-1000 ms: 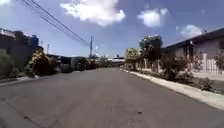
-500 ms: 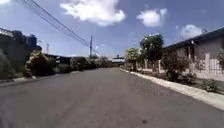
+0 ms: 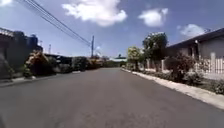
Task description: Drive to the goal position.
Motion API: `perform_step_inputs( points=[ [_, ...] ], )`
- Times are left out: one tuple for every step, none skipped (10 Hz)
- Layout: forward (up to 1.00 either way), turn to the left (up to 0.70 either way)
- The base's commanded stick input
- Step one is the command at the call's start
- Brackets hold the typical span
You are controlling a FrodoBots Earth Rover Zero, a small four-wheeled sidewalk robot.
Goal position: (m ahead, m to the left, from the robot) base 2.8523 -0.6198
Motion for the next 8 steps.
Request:
perform_step_inputs(
  points=[
    [0.45, 0.0],
    [0.45, 0.0],
    [0.45, 0.0],
    [0.45, 0.0],
    [0.45, 0.0],
    [0.45, 0.0],
    [0.45, 0.0],
    [0.45, 0.0]
  ],
)
